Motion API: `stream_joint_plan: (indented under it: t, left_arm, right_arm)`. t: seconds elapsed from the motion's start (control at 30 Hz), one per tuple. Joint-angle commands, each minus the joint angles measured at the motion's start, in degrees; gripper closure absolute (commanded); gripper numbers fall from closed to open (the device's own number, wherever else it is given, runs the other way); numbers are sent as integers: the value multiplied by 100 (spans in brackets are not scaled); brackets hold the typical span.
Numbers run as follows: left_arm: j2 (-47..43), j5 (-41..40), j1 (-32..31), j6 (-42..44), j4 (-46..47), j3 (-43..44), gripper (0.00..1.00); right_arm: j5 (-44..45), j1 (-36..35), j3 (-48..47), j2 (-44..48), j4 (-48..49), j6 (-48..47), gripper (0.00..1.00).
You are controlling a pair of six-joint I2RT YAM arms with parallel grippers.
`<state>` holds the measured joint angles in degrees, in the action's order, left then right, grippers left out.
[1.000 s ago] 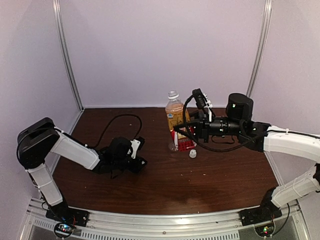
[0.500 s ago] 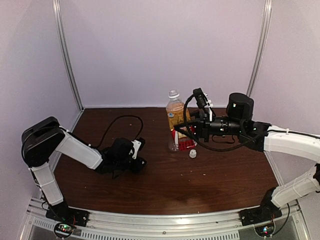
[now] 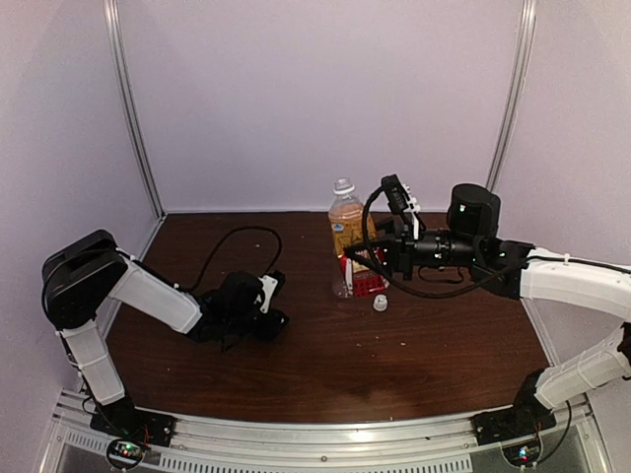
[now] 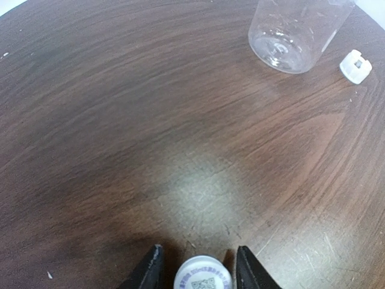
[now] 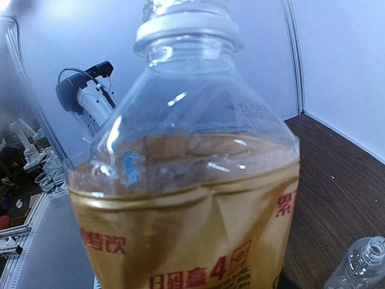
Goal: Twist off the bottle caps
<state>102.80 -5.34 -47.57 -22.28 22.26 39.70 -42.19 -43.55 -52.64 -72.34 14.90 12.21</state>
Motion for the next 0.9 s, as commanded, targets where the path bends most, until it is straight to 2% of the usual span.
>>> stream_joint_plan:
  t: [0.0, 0.27, 0.53, 0.67, 0.87]
  left_arm:
    - [-167, -222, 59, 99, -284, 48, 55]
    - [-743, -557, 55, 260, -844, 117, 33]
    - [-2088, -584, 59, 246, -1262, 122, 13]
    - [-2947, -241, 55, 241, -1363, 219, 3]
    - [-3864, 922, 55, 324, -1520, 701, 2]
  right_arm:
    - [18, 40, 108, 77, 185, -8, 52]
    - [30, 62, 184, 100, 223, 19, 52]
    - [-16, 60, 189, 114, 148, -37, 52]
    - [-115, 60, 202, 106, 128, -59, 52]
    - [-358, 53, 186, 54, 136, -48, 51]
